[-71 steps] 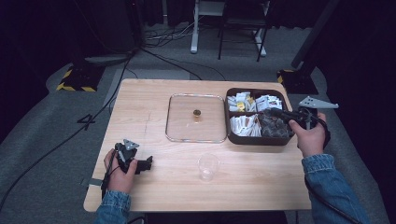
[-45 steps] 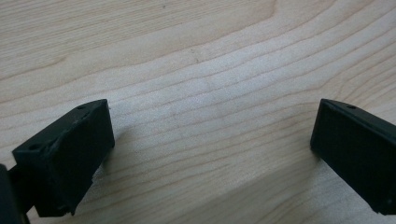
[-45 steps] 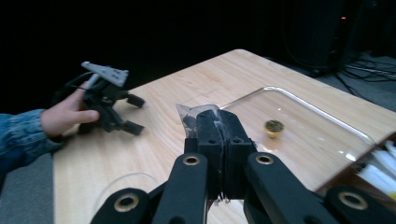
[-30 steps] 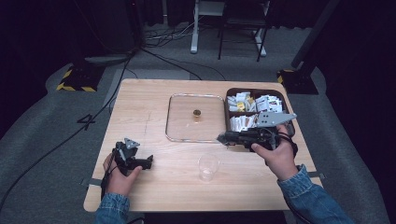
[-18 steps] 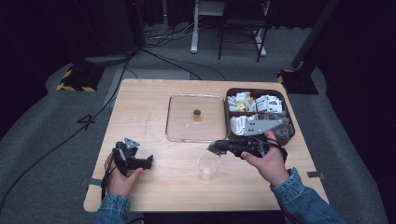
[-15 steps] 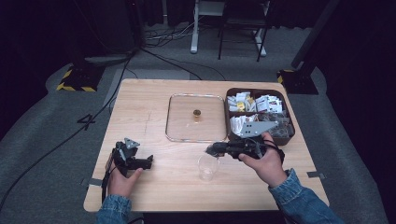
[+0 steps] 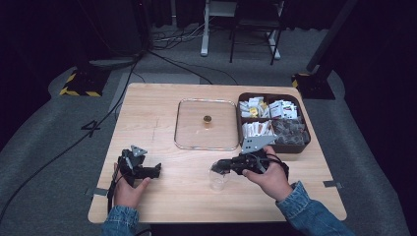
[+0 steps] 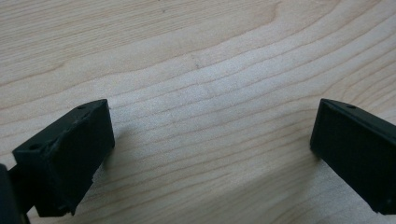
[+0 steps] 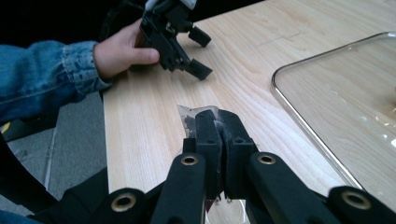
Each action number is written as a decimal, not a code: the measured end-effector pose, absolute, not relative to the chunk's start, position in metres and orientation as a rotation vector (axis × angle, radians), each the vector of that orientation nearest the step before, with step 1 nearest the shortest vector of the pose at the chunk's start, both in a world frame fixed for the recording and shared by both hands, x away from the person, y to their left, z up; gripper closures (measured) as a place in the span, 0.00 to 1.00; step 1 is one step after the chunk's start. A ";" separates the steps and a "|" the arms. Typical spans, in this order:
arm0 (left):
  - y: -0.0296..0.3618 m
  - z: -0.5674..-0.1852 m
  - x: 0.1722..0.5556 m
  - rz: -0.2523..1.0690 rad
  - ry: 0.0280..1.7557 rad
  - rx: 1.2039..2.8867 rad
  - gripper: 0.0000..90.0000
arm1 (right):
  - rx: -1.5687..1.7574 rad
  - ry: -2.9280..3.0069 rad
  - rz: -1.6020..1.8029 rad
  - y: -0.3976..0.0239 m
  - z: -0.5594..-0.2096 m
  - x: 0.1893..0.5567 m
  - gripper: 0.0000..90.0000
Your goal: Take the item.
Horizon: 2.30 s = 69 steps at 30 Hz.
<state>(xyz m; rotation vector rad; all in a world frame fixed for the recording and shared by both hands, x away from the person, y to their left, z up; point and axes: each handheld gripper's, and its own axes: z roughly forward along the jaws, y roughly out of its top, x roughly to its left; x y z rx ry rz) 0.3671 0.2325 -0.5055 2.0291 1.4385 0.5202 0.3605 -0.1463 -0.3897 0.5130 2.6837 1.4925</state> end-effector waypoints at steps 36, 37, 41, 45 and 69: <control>0.232 -0.506 0.362 0.530 1.462 2.014 0.00 | 0.632 2.564 1.414 -0.164 -0.390 0.366 0.27; 0.232 -0.506 0.361 0.528 1.465 2.010 0.00 | 0.649 2.556 1.407 -0.169 -0.388 0.366 0.26; 0.232 -0.506 0.360 0.526 1.461 2.015 0.00 | 0.698 2.536 1.405 -0.187 -0.385 0.367 0.24; 0.235 -0.506 0.355 0.522 1.441 2.027 0.00 | 0.726 2.520 1.389 -0.205 -0.383 0.367 0.24; 0.237 -0.506 0.350 0.511 1.425 2.034 0.00 | 0.918 2.386 1.258 -0.304 -0.407 0.367 0.18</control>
